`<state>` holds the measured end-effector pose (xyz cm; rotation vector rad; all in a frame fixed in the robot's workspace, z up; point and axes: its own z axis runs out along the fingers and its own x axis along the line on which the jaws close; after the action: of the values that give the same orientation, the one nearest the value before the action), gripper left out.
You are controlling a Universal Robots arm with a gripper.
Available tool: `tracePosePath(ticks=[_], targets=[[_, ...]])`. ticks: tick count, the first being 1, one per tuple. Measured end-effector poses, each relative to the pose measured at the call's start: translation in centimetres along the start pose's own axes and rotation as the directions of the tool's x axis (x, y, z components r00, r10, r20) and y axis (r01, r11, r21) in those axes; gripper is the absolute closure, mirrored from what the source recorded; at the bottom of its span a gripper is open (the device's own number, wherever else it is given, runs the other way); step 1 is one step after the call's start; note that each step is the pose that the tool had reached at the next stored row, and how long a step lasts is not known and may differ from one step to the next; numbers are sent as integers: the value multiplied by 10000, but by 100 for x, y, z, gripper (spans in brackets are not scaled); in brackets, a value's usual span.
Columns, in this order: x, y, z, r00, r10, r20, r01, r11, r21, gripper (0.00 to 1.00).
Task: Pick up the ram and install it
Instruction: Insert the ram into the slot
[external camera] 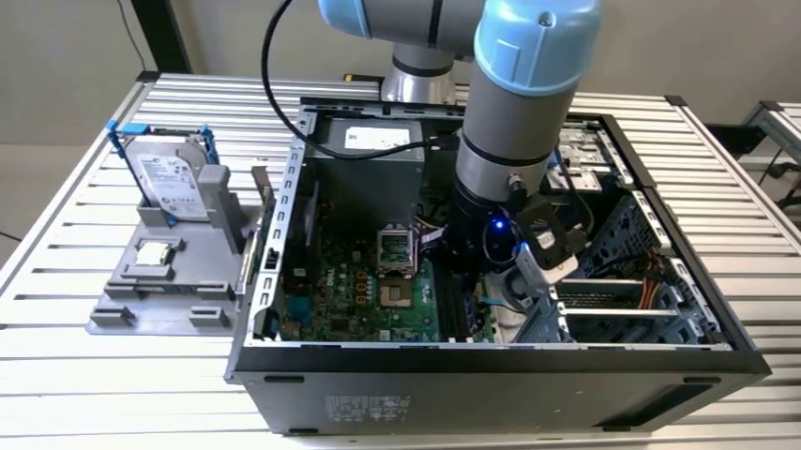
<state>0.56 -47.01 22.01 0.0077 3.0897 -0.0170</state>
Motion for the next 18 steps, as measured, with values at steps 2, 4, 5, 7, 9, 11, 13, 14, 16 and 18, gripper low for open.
tracePosePath(ticks=[2,4,5,7,9,11,13,14,16,18], targets=[[-1,-1,-17,10000,3,-25,-3,10000,18,100],[-2,-1,-44,10000,2,-62,-2,10000,50,100],[-3,-1,-59,10000,2,-80,-1,10000,65,100],[-4,-1,-91,9999,1,-101,0,10000,98,100],[-6,-1,-104,9999,2,-110,0,9999,126,100],[-5,-1,-104,9999,45,-112,-43,9999,137,100],[-4,-1,-96,9998,138,-112,-136,9998,143,100],[-4,0,-92,9998,191,-113,-190,9997,151,100],[-3,2,-85,9996,258,-114,-257,9995,157,100],[-3,13,-69,9995,281,-114,-279,9995,161,100]])
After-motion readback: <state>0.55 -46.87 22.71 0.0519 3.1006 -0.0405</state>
